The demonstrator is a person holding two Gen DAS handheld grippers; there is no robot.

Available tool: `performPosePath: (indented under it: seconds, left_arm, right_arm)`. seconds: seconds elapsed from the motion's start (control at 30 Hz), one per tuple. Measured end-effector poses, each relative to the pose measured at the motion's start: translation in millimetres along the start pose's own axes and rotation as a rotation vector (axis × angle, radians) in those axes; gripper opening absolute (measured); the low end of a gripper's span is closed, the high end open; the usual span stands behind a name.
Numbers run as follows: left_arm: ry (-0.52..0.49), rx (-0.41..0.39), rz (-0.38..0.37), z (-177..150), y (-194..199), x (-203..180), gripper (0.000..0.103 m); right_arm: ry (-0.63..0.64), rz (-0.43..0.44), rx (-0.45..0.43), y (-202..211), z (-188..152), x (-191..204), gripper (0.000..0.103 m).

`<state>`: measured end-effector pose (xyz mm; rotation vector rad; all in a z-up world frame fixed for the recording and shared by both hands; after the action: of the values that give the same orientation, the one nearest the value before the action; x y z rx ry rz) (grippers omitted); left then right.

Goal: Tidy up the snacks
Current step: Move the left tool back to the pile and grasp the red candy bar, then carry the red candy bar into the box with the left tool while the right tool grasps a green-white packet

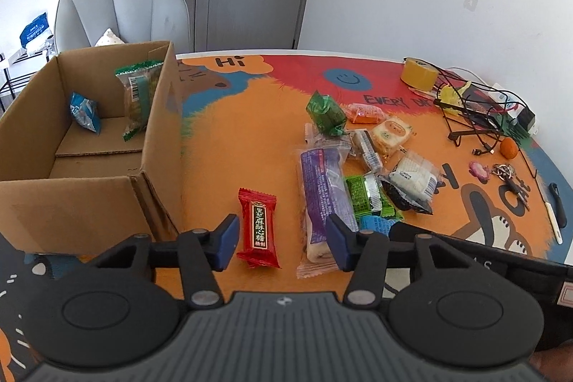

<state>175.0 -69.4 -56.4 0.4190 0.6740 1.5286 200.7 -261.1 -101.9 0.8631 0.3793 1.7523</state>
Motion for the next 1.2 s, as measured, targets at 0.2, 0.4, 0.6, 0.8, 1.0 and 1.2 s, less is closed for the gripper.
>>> performPosePath:
  seconds: [0.2,0.4,0.6,0.8,1.0,1.2]
  left_arm:
    - [0.015,0.032,0.037,-1,-17,2,0.05]
    - [0.026,0.042,0.05,-2,-32,4,0.05]
    - [0.016,0.066,0.053,-6,-44,6,0.04]
    - [0.006,0.074,0.042,-9,-48,11,0.019]
    - [-0.009,0.045,-0.006,-3,-33,7,0.018]
    - [-0.012,0.005,-0.03,12,-13,7,0.018]
  right_arm:
    - [0.043,0.026,0.021,-11,-2,7,0.049]
    - [0.035,0.051,0.042,-13,1,4,0.036]
    - [0.024,0.051,0.023,-6,3,1,0.027]
    - [0.009,0.061,-0.022,4,6,4,0.027]
    - [-0.002,0.071,-0.057,11,12,10,0.027]
    - [-0.013,0.108,-0.098,17,23,19,0.027]
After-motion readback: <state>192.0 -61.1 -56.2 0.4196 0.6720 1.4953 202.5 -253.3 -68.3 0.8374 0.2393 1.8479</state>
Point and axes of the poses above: each gripper's, at about its wrist camera, not at the fingertips, and y roughly against the way its jaws point, x to its left, z to its top, the point moved 1 cm from there along -y, roughly the way its jaws point, and after that the axes turned 4 degrees about -x, right-handed, at the moved point
